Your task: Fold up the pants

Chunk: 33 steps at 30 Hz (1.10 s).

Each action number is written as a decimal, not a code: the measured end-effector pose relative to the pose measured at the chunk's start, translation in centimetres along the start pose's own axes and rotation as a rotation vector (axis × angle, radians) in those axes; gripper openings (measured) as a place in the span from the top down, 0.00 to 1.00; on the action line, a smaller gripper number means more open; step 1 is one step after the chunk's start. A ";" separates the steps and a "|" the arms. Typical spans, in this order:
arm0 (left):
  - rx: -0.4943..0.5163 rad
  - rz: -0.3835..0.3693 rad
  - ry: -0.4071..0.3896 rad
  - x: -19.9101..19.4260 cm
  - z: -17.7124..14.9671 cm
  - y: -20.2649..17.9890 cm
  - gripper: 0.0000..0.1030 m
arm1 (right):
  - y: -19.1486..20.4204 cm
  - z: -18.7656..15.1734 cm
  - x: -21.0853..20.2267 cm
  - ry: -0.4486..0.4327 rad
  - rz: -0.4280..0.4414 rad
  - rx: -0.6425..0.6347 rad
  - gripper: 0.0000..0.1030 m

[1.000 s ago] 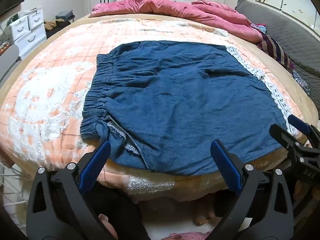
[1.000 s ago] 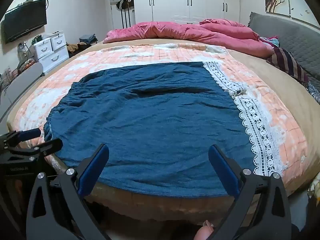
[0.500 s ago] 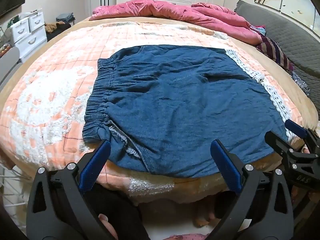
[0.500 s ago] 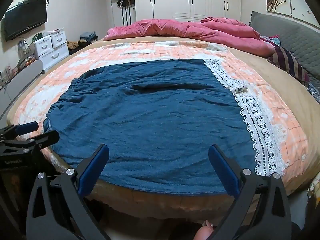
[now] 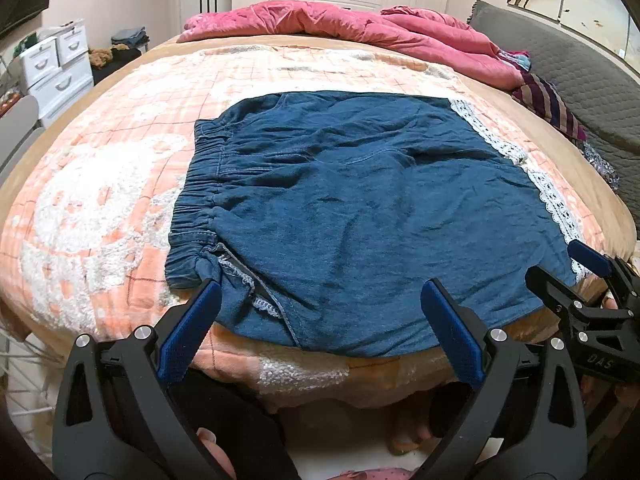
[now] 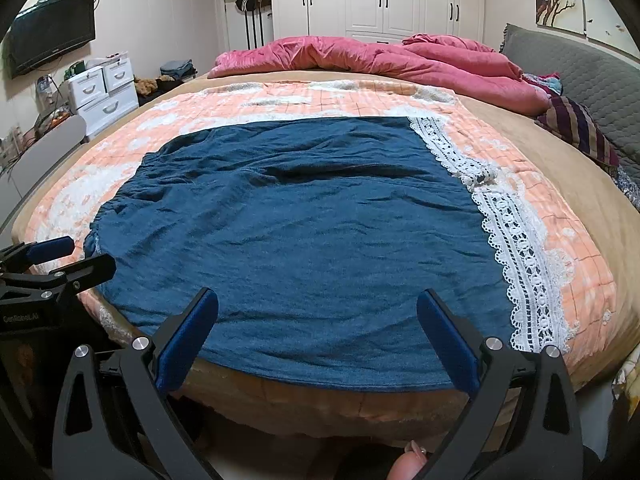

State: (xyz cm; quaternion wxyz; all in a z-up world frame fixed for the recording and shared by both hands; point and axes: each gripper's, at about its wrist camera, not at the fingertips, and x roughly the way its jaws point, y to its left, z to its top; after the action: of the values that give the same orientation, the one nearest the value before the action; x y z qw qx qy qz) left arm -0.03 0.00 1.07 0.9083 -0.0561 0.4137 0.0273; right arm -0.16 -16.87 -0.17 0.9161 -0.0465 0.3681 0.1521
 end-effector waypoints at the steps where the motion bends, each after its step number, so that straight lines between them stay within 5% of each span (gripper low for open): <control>1: 0.000 0.000 -0.002 0.0 0.0 0.0 0.09 | 0.0 0.0 0.0 0.000 0.001 0.001 0.04; 33: -0.005 -0.005 -0.005 0.2 0.1 0.3 0.09 | 0.0 -0.1 0.4 0.006 -0.007 0.001 0.04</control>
State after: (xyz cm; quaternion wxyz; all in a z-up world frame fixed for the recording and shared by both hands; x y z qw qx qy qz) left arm 0.12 0.34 0.97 0.9093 -0.0592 0.4112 0.0262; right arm 0.06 -16.78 -0.48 0.9156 -0.0478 0.3706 0.1487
